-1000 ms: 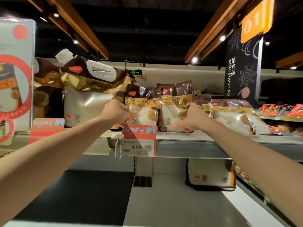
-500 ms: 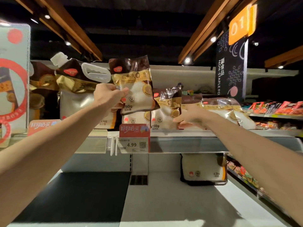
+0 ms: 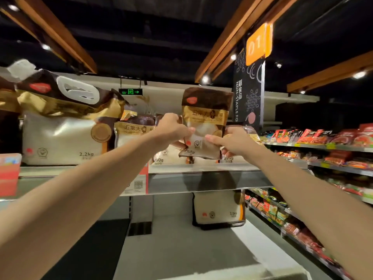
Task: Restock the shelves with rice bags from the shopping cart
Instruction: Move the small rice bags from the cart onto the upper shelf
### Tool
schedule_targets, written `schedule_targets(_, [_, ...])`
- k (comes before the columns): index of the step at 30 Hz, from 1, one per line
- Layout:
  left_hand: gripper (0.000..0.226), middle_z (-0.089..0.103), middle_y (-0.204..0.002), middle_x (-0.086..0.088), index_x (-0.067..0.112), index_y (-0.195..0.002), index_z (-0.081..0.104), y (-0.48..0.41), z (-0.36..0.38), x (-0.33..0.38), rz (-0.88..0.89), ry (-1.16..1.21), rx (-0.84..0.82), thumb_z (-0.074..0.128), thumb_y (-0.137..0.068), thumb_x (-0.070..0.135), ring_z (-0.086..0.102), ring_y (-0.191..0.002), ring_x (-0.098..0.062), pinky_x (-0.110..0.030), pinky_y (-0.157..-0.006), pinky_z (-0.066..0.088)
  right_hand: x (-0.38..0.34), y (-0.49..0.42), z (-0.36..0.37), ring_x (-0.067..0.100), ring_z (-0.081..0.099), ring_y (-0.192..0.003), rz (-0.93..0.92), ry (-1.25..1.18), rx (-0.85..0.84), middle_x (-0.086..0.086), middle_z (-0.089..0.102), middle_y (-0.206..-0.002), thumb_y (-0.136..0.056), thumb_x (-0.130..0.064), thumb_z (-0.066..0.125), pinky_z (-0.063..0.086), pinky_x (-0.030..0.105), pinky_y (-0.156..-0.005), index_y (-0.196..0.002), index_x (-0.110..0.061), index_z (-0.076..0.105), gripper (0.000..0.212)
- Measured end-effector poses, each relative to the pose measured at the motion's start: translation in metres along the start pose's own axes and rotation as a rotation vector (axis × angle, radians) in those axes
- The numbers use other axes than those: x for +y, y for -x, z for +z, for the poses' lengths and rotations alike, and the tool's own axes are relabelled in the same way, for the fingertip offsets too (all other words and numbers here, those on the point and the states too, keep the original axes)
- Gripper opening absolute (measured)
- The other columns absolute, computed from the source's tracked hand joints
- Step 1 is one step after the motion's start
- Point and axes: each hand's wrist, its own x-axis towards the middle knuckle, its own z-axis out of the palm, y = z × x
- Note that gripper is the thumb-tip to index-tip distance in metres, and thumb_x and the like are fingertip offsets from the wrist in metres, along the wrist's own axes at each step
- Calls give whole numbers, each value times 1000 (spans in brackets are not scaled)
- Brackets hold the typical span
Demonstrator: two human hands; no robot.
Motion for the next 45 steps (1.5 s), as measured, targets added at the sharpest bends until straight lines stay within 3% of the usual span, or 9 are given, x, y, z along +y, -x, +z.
schedule_targets(7, [19, 66, -73, 0, 7, -75, 68, -20, 29, -26, 161, -500, -121, 77, -83, 22, 62, -65, -12, -25, -59, 55, 36, -10, -17, 10, 61, -49, 130, 90, 58, 0, 64, -61, -80, -42, 76, 54, 21, -56, -94, -6, 67, 39])
schedule_targets(10, [46, 42, -50, 4, 14, -54, 47, -24, 24, -36, 90, -641, -154, 75, -84, 35, 38, -47, -11, -20, -48, 31, 31, -8, -16, 8, 63, -74, 105, 224, -86, -5, 66, -83, -75, -49, 78, 49, 21, -62, -90, -20, 61, 37])
schedule_targets(14, [37, 51, -66, -2, 5, -77, 63, -28, 17, -34, -1, -682, -190, 69, -89, 39, 48, -60, -15, -21, -60, 42, 25, -14, -5, 19, 62, -97, 119, 366, -111, 1, 67, -104, -68, -58, 80, 52, 34, -87, -106, -17, 61, 59])
schedule_targets(23, [43, 39, -58, 3, 14, -64, 44, -21, 25, -38, -10, -651, -103, 68, -90, 37, 35, -51, -9, -18, -49, 31, 19, 2, 10, 19, 56, -96, 74, 417, 205, 0, 58, -106, -62, -52, 86, 42, 29, -66, -116, -16, 44, 77])
schedule_targets(27, [23, 60, -91, -1, 15, -99, 58, -5, 32, -40, 207, -606, 12, 71, -89, 30, 58, -81, -15, -28, -75, 52, 19, 5, 16, 16, 58, -92, -40, 444, 97, -4, 61, -96, -84, -30, 66, 48, 30, -70, -101, -24, 56, 21])
schedule_targets(32, [35, 52, -135, -9, 20, -128, 62, -3, 31, -36, 255, -797, -126, 50, -100, 38, 48, -127, -31, -44, -102, 44, 15, 14, 3, 18, 55, -106, -75, 380, -90, 6, 61, -122, -97, -18, 52, 42, 23, -79, -128, -11, 57, 32])
schedule_targets(35, [24, 66, -106, -5, 15, -110, 67, 5, 34, -33, 210, -663, -112, 50, -100, 30, 60, -108, -30, -32, -79, 50, 17, 27, -3, 18, 58, -112, -58, 95, 5, 4, 61, -125, -93, -14, 59, 46, 27, -89, -137, -14, 52, 44])
schedule_targets(41, [22, 66, -117, 2, 17, -117, 65, 69, 81, -26, 528, -306, 177, 57, -97, 22, 57, -102, -10, -29, -92, 49, 41, 69, -14, 13, 64, -71, 122, -422, 446, 4, 69, -96, -91, -17, 63, 51, 24, -59, -113, -16, 63, 22])
schedule_targets(45, [23, 65, -107, 2, 15, -113, 61, 112, 116, -51, 545, -50, 328, 58, -91, 12, 58, -96, -12, -30, -87, 48, 95, 119, -17, 13, 54, -54, 304, -429, 372, 9, 68, -84, -95, -9, 57, 43, 22, -49, -107, -11, 61, 13])
